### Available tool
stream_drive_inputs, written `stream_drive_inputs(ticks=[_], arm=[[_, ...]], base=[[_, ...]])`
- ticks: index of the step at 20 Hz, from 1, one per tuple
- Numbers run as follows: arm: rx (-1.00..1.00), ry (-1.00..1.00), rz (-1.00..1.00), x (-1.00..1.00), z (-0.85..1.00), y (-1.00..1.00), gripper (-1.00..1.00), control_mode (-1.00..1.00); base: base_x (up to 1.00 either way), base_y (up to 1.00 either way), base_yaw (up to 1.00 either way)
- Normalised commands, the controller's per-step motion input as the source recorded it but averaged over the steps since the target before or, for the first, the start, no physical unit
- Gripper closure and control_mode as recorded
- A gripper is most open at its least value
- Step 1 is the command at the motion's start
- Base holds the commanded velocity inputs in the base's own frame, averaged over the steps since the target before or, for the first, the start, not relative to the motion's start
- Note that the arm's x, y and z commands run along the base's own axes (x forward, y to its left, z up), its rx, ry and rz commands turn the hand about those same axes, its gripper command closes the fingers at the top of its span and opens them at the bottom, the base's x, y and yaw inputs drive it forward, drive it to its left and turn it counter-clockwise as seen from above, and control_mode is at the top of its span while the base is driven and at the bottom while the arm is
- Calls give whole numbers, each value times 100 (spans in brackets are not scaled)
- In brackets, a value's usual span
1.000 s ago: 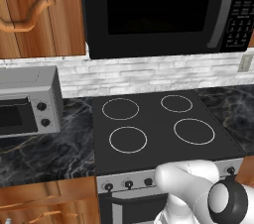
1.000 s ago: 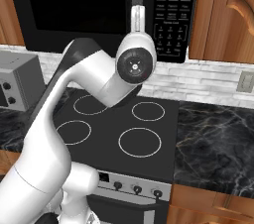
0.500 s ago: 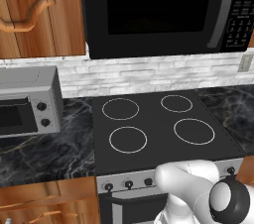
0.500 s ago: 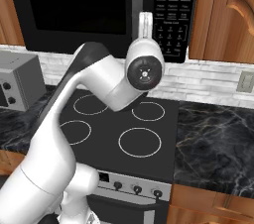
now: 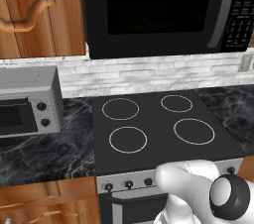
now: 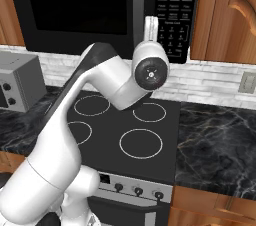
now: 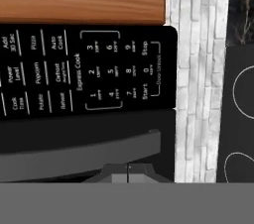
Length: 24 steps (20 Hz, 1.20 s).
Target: Transport the steak from the fridge to the microwave and turn on the microwave.
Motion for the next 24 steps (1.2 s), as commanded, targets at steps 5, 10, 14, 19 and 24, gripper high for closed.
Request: stream_drive_inputs(ticks=[5,10,14,19,24], arm=[[2,1,0,26,-15,-7,100,-100],[0,0,0,25,-14,-4,100,-100],[1,0,0,19,-10,0,100,-100],[0,0,0,22,-7,-11,100,-100],[0,0,0,21,-1,-14,100,-100]], base=[[0,0,0],[0,0,0],[0,0,0],[0,0,0],[0,0,0]])
